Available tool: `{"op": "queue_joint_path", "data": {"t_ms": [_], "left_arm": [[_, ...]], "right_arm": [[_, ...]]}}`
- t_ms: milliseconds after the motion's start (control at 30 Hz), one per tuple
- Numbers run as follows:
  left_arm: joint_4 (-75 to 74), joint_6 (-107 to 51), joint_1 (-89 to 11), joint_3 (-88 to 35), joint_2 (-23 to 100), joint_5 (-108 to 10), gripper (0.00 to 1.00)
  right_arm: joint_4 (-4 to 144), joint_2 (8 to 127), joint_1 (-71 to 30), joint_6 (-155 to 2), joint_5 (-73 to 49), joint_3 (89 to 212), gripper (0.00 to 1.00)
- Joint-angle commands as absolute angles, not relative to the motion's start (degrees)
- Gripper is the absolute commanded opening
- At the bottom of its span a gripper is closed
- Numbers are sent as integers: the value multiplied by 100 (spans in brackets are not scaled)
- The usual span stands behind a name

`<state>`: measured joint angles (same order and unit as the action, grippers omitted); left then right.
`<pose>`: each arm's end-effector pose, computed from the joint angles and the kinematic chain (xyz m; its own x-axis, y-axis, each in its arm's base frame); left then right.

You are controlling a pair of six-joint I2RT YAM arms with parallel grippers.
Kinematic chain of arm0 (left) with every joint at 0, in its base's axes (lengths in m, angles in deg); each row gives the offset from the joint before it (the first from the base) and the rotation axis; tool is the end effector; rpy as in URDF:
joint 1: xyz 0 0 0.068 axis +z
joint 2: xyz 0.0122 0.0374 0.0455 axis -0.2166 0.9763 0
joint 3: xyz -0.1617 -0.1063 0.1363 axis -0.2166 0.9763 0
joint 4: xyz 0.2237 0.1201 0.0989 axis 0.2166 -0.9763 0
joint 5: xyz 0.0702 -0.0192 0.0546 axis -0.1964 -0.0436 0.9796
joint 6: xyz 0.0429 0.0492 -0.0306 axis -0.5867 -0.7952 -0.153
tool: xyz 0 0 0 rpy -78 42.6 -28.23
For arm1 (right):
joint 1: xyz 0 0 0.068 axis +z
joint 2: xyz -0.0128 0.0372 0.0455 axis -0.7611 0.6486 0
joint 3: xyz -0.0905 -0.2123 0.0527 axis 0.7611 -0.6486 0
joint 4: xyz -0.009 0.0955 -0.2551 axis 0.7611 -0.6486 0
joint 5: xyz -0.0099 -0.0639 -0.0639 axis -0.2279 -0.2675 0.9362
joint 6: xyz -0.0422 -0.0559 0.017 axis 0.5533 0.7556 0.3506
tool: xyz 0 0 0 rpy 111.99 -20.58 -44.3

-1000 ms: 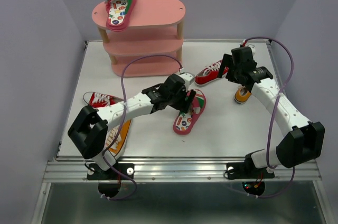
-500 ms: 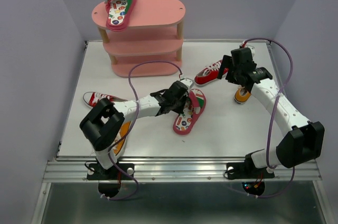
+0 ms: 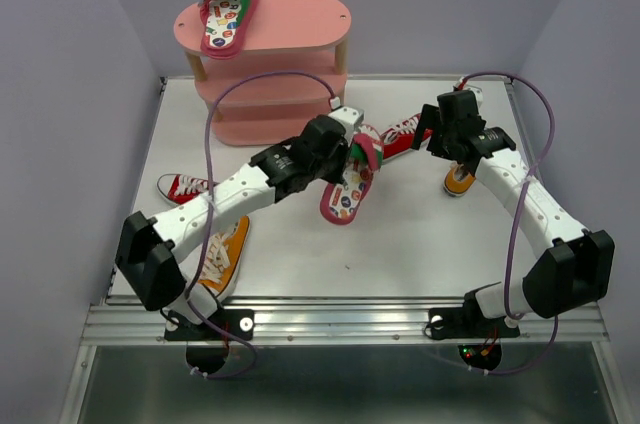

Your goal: Place and organize the shoes onto the shoe shelf

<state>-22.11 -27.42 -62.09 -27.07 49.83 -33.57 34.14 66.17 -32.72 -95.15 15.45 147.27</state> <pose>0.2535 -0.2865 0.2632 -0.4888 0.2621 -0.8321 0.6036 0.7903 -0.1057 0.3264 0.0780 0.2721 -0.6206 0.2397 -0.7466 0.2486 0.9632 0.1026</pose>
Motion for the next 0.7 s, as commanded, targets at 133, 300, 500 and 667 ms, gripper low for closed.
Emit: {"op": "queue_joint_path", "data": {"t_ms": [133, 300, 500, 667], "left_arm": [[-2760, -3003, -5892, -4805, 4386, -3267, 0], [-2708, -3082, -5410, -5607, 4544, -3275, 0], [-2182, -2862, -5031, -6381, 4711, -3048, 0], [-2022, -2827, -4802, -6933, 4983, -2731, 0]], "right_arm": [[3598, 6443, -3313, -9598, 1521, 14639, 99], [3598, 6416, -3313, -9624, 1521, 14604, 99], [3598, 6320, -3313, -9651, 1495, 14534, 99], [3606, 6320, -3313, -9668, 1425, 14490, 99]]}}
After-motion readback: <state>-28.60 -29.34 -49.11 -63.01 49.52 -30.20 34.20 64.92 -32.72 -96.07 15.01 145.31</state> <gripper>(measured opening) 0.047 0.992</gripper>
